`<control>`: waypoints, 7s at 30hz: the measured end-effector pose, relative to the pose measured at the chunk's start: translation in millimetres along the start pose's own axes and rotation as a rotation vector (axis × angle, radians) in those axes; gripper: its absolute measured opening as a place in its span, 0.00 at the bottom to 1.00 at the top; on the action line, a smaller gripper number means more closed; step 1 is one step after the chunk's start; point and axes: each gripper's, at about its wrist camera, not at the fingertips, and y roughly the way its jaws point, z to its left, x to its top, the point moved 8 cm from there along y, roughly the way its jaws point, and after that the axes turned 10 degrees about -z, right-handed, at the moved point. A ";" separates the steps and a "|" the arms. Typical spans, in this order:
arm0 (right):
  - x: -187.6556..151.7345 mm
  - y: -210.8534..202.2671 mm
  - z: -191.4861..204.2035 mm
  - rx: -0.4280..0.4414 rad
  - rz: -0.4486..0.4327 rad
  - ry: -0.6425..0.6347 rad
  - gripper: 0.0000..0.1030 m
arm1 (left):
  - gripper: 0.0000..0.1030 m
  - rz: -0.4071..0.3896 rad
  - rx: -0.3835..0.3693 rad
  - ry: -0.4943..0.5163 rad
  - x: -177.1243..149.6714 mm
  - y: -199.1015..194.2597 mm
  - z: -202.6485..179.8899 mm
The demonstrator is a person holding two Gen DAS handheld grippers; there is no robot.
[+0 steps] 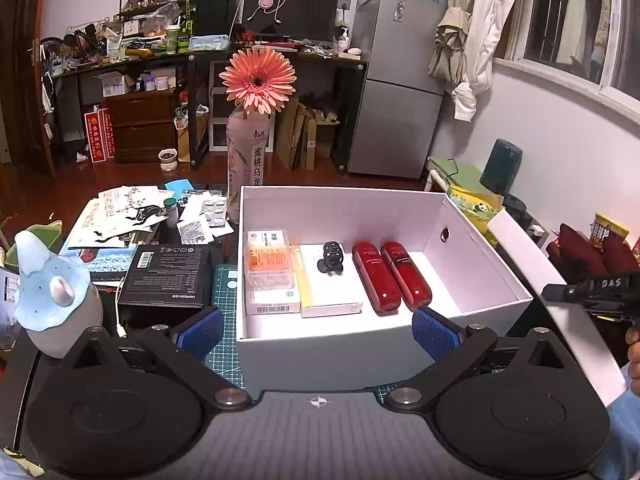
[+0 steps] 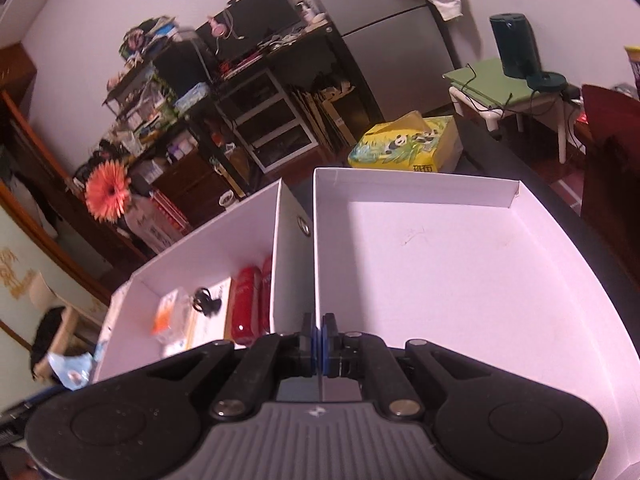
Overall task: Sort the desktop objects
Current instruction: 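Lift the white lid up by its wall with the right gripper, then swing the raised white lid toward the open box with the right gripper, then carry the upright white lid over the open box with the right gripper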
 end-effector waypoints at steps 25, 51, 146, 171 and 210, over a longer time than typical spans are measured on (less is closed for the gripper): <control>121.6 -45.6 79.4 0.176 -0.109 0.219 0.03 | 0.99 -0.015 -0.011 -0.056 6.7 -6.2 7.5; 109.6 3.7 255.6 0.506 -0.076 0.391 0.03 | 0.99 0.056 0.110 -0.132 1.8 -0.1 45.6; 105.1 16.7 242.2 0.319 0.031 0.025 0.21 | 0.48 -0.128 -0.228 0.141 7.8 -29.9 -63.1; 91.9 8.9 351.3 -0.123 0.203 -0.530 0.45 | 0.37 -0.141 -0.093 0.241 3.4 -22.7 -57.2; 99.1 1.5 310.8 -0.071 0.097 -0.724 0.44 | 0.53 -0.061 -0.263 0.208 -7.9 -28.8 -69.3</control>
